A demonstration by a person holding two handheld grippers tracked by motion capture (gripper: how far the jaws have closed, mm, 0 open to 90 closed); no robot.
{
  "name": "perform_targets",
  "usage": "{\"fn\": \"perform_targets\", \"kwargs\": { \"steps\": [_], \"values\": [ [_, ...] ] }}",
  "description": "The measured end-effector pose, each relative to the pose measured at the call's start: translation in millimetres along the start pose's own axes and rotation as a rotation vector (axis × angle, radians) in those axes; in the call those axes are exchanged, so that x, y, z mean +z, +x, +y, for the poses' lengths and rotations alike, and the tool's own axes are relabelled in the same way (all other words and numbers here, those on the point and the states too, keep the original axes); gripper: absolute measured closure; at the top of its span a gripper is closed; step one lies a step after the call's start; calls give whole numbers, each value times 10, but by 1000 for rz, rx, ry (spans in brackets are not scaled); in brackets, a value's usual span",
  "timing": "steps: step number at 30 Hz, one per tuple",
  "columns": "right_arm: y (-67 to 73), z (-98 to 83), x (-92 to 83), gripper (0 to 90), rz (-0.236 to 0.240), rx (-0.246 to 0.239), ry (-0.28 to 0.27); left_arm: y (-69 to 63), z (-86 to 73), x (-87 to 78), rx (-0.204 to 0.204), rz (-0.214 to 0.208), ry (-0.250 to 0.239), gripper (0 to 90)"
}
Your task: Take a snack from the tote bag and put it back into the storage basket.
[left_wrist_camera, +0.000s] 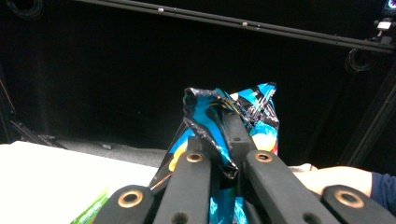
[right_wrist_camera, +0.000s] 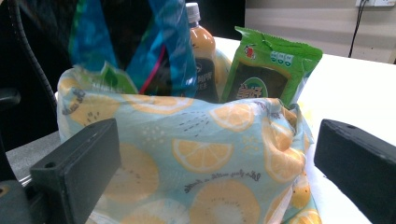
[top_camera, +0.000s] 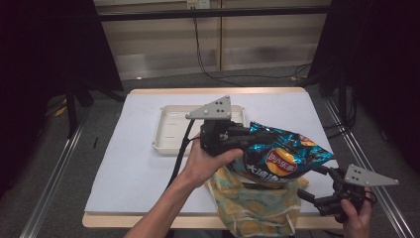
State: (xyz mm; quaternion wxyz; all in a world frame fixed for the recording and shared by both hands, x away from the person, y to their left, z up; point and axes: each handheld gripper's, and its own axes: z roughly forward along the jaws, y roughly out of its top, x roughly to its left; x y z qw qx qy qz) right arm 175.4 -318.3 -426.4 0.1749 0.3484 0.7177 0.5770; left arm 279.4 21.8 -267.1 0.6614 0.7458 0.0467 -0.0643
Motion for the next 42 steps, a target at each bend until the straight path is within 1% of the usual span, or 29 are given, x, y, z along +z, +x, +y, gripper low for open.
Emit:
{"fn": "perform_targets", "kwargs": {
  "steps": [3,4,5,6,7,10,11,13,14,15,16,18,20,21,22,23,25,27,28,30,32,34,35,36,37,38,39,40,42],
  "values": [
    [1,-1,3,3,-4,3,1,-9,19,-79,3,3,-10,900],
    [-1,-2,2,3,3,4,-4,-9,19,-79,3,3,-10,900],
    [-1,-2,2,3,3,4,-4,-14,16,-111,-3,14,-7,900],
    [-2,-1,-2,4,1,6,-6,-15,15,-135,-4,17,-7,900],
    [-4,-2,1,4,-5,5,-7,-14,22,-190,-2,31,-9,899],
    [3,-4,11,10,-18,4,0,12,54,-300,-9,45,-28,900],
    [5,-7,18,12,-21,-6,3,14,66,-330,-11,55,-34,900],
    [20,-4,24,17,-28,-8,5,21,80,-367,-5,62,-31,899],
    [20,-4,24,17,-28,-8,5,31,92,-404,-3,65,-40,899],
    [25,-3,26,18,-30,-13,2,41,104,-439,-1,74,-41,899],
    [27,-5,29,20,-38,-15,-3,66,120,-500,-9,85,-46,899],
    [22,-7,24,20,-34,-13,-1,90,131,-548,-11,103,-46,899],
    [20,-7,21,19,-34,-13,-2,107,132,-576,-12,107,-49,898],
    [12,-7,18,12,-20,-2,-3,136,131,-634,-19,123,-55,899],
    [12,-7,18,12,-20,-2,-3,136,131,-634,-19,123,-55,899],
    [12,-3,10,9,-11,0,-6,158,128,-677,-22,133,-64,898],
    [13,0,7,7,-9,0,-5,185,131,-725,-25,141,-59,899],
    [8,0,2,0,17,-1,-18,211,138,-784,-24,164,-53,898],
    [5,1,-4,0,20,5,-22,218,142,-813,-31,167,-61,899],
    [-10,0,-9,0,45,14,-30,239,151,-887,-29,179,-69,899],
    [-8,-3,-5,0,24,6,-20,248,162,-957,-28,192,-76,899],
    [-5,-9,3,1,25,1,-12,259,174,-1019,-40,206,-88,899],
    [0,-8,6,2,21,1,-12,272,180,-1056,-35,215,-85,898],
    [2,-7,7,5,17,-3,-12,285,184,-1090,-42,215,-92,899],
    [5,-5,5,5,14,-5,-13,296,196,-1150,-45,232,-104,898],
    [5,-5,5,5,14,-5,-13,296,196,-1150,-45,232,-104,898],
    [5,-5,5,5,13,-5,-13,290,211,-1189,-42,238,-110,898],
    [5,-7,4,6,10,-4,-11,294,220,-1220,-30,242,-106,898],
    [3,-10,7,7,5,-5,-9,303,244,-1287,-46,253,-129,898]
  ]
}}
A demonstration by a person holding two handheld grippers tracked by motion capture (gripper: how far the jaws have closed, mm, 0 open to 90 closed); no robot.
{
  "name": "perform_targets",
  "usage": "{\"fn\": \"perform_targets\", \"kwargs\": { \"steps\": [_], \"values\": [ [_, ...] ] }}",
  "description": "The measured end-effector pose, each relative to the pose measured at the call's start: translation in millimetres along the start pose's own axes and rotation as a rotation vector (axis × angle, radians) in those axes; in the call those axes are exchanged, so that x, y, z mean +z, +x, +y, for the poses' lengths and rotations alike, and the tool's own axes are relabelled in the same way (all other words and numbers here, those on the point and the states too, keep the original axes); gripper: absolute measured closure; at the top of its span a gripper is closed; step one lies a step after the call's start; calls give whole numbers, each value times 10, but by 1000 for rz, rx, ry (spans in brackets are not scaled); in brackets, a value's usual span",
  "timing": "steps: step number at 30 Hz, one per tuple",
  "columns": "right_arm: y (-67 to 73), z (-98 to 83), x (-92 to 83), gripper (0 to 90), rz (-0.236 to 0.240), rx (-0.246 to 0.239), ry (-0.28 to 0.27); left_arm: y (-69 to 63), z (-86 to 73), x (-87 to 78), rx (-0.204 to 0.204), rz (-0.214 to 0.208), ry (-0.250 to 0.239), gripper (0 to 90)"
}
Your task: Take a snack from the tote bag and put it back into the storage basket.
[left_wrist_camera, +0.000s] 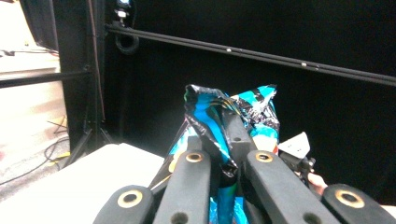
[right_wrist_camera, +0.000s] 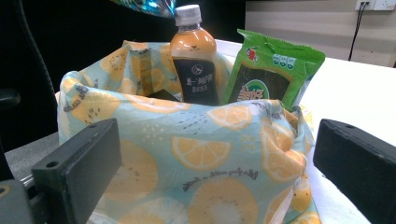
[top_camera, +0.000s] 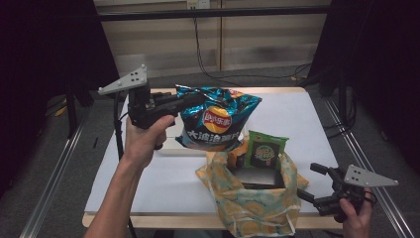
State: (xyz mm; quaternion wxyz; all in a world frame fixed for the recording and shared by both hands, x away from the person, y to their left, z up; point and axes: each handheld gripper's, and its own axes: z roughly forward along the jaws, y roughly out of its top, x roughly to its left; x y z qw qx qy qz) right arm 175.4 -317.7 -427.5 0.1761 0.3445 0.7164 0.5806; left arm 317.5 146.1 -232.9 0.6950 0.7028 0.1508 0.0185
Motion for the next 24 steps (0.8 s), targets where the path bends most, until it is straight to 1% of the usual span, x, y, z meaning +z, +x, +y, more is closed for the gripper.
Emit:
{"fn": "perform_targets", "kwargs": {
  "steps": [1,2,7,9,10,13,14,15,16,19,20,21,23,24],
  "values": [
    [-3,-1,5,7,-5,-1,-2,19,15,-28,4,4,-3,898],
    [-2,-2,6,8,-9,1,-3,38,27,-50,-3,11,-12,898],
    [-9,-6,2,9,-7,-1,0,170,69,-146,-11,39,-33,898],
    [-8,-8,-1,8,-6,0,-2,224,72,-163,-16,62,-33,898],
    [-8,-8,-1,8,-6,0,-2,239,71,-165,-14,67,-28,898],
    [-8,-9,1,9,-8,-5,-2,342,42,-146,-20,86,-17,898],
    [-9,-9,3,9,-6,-8,-1,367,24,-135,-15,96,-22,897],
    [-7,-10,5,9,-5,-7,0,384,-1,-114,-10,94,-30,897],
    [-6,-10,6,9,0,-7,2,404,-25,-93,-4,101,-24,897],
    [-3,-13,5,11,3,-3,5,528,-111,-15,-19,132,8,897],
    [-3,-14,7,11,-6,-8,4,569,-136,5,-22,132,20,897],
    [-3,-14,4,11,-4,-9,2,611,-164,29,-28,137,28,897],
    [0,-14,-5,11,-9,-10,2,671,-197,55,-20,130,33,897],
    [-2,-15,-6,11,-8,-12,2,701,-216,73,-30,129,31,897]
  ]
}}
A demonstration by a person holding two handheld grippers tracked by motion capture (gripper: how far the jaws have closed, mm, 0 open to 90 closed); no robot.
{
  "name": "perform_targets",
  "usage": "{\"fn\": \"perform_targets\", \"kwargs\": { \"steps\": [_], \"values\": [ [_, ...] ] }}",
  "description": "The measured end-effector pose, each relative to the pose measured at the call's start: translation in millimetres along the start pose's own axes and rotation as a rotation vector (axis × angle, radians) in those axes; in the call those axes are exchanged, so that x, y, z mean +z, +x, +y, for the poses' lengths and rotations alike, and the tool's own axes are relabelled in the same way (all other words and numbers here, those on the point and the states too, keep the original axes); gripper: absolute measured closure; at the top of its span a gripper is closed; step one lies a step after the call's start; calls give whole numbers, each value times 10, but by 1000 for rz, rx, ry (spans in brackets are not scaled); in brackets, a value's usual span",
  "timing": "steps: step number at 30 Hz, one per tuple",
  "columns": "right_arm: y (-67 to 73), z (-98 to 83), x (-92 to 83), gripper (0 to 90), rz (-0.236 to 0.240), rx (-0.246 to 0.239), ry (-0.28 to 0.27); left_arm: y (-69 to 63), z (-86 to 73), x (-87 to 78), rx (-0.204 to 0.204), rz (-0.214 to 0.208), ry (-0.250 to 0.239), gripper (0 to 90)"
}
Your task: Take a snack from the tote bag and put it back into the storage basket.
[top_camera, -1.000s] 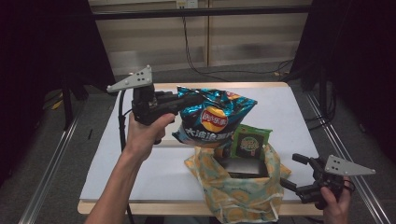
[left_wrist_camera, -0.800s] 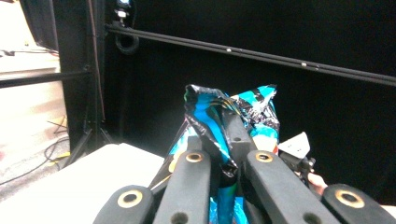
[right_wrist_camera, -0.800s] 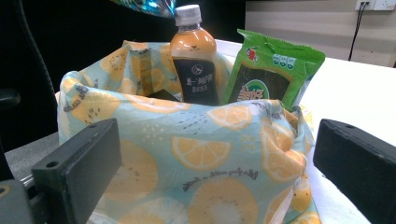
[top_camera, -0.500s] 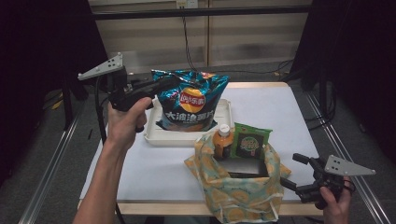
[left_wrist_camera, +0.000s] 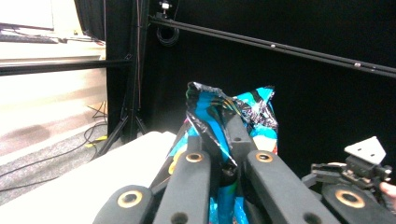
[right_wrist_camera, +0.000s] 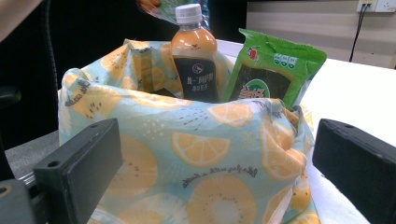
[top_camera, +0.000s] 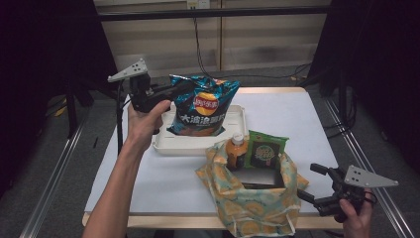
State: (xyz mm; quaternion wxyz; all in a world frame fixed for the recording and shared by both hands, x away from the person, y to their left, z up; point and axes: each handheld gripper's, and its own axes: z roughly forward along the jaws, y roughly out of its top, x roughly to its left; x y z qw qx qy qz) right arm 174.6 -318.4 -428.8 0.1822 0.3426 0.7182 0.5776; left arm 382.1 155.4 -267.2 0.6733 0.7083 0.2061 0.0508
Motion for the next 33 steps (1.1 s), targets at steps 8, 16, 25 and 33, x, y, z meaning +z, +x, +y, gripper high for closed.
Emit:
{"fn": "perform_targets", "kwargs": {
  "steps": [8,16,25,33],
  "values": [
    [7,-10,4,17,21,-10,-13,230,-85,186,-27,16,28,897],
    [-2,-24,4,17,20,-13,-3,488,-198,386,-47,59,79,898],
    [-16,-38,14,17,23,-8,1,731,-328,597,-91,73,90,898],
    [-28,-48,5,17,27,-3,3,876,-472,822,-127,64,94,899]
  ]
}}
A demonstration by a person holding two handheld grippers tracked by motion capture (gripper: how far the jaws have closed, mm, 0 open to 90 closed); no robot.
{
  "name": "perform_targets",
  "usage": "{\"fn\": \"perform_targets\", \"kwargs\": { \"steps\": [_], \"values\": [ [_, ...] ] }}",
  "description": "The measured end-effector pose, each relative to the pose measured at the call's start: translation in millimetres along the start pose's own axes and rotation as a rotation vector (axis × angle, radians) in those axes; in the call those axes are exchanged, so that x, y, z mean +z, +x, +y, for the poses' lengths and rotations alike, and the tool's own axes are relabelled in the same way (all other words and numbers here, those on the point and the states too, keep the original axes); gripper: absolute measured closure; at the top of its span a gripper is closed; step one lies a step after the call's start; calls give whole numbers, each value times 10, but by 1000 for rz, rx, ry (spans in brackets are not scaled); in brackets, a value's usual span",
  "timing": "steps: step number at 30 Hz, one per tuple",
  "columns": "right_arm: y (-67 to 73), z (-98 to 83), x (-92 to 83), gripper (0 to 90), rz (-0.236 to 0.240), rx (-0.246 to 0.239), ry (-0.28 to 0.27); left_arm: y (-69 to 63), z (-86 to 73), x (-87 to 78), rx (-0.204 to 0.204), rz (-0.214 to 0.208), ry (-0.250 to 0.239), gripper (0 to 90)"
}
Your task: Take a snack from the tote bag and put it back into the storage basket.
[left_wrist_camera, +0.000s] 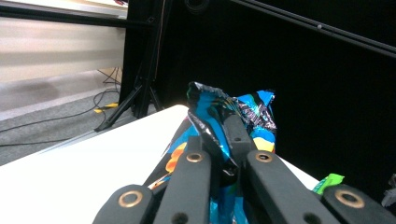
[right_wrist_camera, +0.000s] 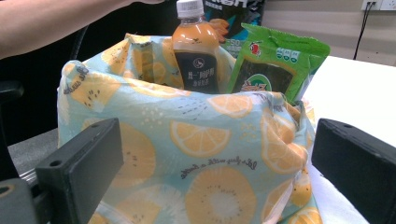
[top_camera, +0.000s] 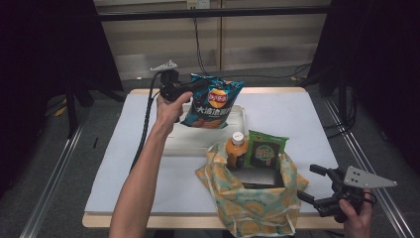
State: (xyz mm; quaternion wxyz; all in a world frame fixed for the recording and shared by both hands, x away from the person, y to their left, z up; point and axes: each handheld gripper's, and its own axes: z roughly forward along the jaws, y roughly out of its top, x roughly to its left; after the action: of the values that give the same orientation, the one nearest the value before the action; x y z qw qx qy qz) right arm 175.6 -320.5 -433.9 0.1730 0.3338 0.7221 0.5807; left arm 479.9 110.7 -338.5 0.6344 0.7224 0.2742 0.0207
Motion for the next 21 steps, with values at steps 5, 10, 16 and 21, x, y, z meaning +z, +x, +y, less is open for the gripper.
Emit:
{"fn": "perform_targets", "kwargs": {
  "steps": [5,10,16,21],
  "values": [
    [-3,-7,5,17,2,2,3,31,-38,145,-3,-15,6,899],
    [4,-10,16,17,8,2,7,42,-35,299,3,-34,31,898],
    [2,-12,7,17,6,2,3,127,-106,433,-28,-31,22,899],
    [2,-10,4,17,8,0,0,241,-206,481,-71,-32,-7,898]
  ]
}}
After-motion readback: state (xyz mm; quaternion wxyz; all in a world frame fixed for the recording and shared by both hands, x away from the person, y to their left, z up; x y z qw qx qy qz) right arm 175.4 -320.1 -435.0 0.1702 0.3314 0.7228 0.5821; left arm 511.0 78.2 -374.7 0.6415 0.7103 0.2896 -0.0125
